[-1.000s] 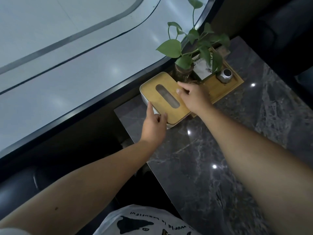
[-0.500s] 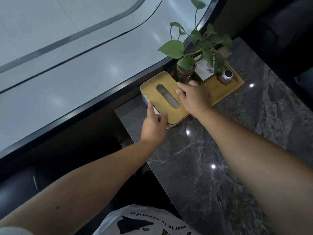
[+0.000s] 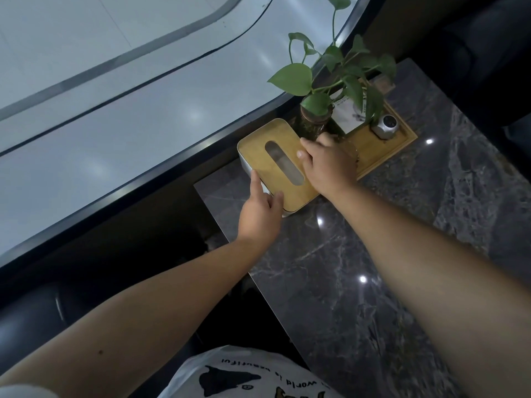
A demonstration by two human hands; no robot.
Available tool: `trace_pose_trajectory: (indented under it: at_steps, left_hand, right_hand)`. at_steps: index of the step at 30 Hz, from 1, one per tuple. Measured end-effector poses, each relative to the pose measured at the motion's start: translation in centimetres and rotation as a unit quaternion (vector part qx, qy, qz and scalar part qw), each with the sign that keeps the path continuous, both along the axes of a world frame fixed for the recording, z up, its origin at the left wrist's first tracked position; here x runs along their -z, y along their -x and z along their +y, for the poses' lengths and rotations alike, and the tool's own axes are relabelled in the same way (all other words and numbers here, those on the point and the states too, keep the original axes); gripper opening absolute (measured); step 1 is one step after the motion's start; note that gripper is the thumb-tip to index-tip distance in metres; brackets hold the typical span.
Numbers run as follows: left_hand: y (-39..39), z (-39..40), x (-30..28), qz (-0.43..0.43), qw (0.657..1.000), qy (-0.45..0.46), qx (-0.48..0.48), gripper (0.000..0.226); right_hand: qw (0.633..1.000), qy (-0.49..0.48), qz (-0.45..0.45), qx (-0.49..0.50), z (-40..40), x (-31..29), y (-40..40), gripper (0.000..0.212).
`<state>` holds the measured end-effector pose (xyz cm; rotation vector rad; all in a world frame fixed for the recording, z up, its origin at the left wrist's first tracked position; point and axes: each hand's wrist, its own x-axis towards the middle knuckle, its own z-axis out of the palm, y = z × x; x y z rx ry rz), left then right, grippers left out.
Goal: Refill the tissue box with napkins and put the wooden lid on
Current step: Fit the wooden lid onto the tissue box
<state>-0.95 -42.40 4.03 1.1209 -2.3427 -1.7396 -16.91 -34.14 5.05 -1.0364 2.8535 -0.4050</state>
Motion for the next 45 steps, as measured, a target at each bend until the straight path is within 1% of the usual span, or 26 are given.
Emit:
trace_pose_trajectory:
  at_steps: [3,8,17,25,29,34,39,45]
  left_hand:
    - [-0.1,0.0,0.2,-0.009,1.000,0.023,0.014,0.073]
    - [-0.2,0.0,0.2,-0.058,0.993,0.080,0.058,0.075]
    - [0.0,0.1,0.1,-0.119,0.982,0.123,0.079,0.076]
    - [0.0,-0.1,0.2,-0.114,0.978,0.149,0.089,0.074]
    - [0.1,-0.7,0.3,-0.119,0.969,0.173,0.126,0.070]
    - [0.2,-1.8,0.4,-0.133,0.956,0.200,0.168,0.070]
    - [0.6,-2.5,0.0,-0.150,0.952,0.182,0.197,0.071]
    - [0.9,-3.0,-0.3,-0.157,0.945,0.191,0.215,0.073]
  right_hand:
    - [1.000,-0.003,0.010,-0.002,-0.3,0.1,0.1,0.040]
    - [1.000,0.002,0.025,-0.006,-0.2,0.4,-0.1,0.039]
    - [0.999,0.010,0.032,0.009,-0.3,1.2,-0.6,0.038]
    - [1.000,-0.010,0.022,0.008,-0.4,1.4,-0.7,0.043]
    - [1.000,-0.015,0.001,0.010,-0.4,1.4,-0.6,0.043]
    - [0.999,-0.017,0.006,0.026,-0.7,1.6,-0.6,0.043]
    - [0.999,-0.026,0.017,0.040,-0.8,1.6,-0.8,0.043]
    - [0.998,-0.031,0.025,0.048,-0.9,1.4,-0.9,0.042]
